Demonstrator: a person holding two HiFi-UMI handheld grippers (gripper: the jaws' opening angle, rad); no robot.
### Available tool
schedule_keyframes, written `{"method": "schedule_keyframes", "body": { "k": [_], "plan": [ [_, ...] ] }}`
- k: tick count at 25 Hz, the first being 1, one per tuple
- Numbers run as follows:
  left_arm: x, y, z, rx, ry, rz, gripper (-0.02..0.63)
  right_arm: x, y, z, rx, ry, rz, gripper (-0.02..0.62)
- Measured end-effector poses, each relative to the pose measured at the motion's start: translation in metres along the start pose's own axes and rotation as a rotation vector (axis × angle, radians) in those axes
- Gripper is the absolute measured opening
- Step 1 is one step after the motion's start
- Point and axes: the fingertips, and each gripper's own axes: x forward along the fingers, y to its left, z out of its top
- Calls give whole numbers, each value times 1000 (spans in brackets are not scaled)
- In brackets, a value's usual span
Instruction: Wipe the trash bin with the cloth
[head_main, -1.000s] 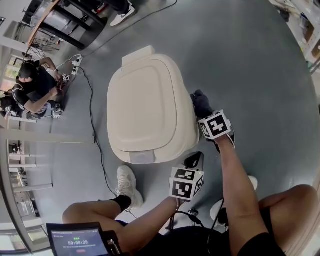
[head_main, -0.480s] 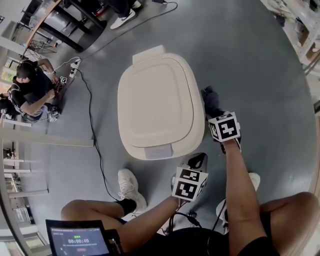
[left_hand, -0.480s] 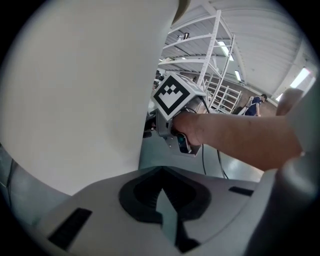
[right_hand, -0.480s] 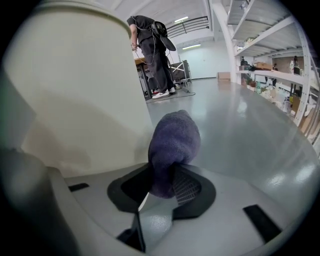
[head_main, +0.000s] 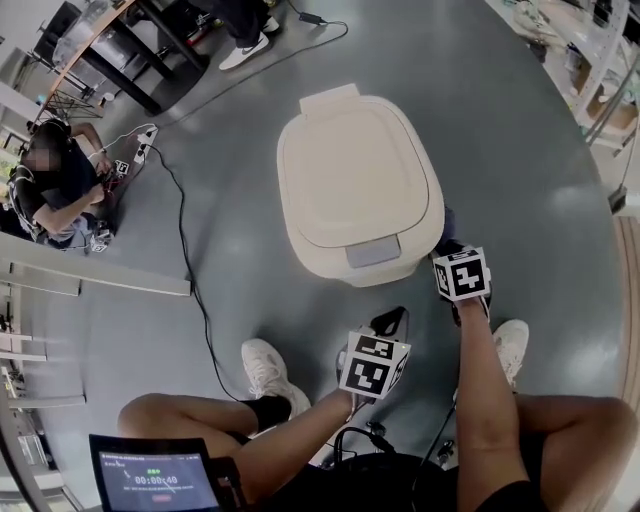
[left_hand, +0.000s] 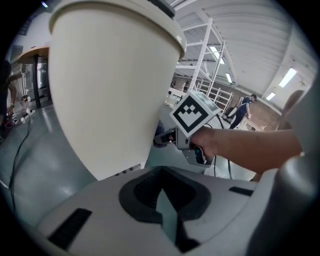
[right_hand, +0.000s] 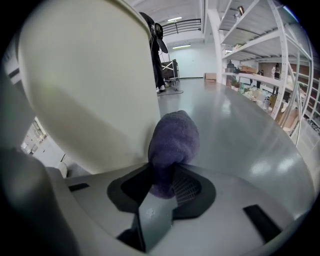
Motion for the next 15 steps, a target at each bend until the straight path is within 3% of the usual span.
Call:
{"method": "schedule_keyframes", "body": {
  "k": [8,11,15],
  "plan": [
    [-77,41,-40,5,-52,21,-2,-32,57,-64,80,18,-68,109],
    [-106,74,-51,-23,-82,63,-2,-42,90,-83,14,56,-90,109],
    [-138,119,-49,-54,-165,123,-2,-41,151,-100,-80,99,-47,109]
  ]
}}
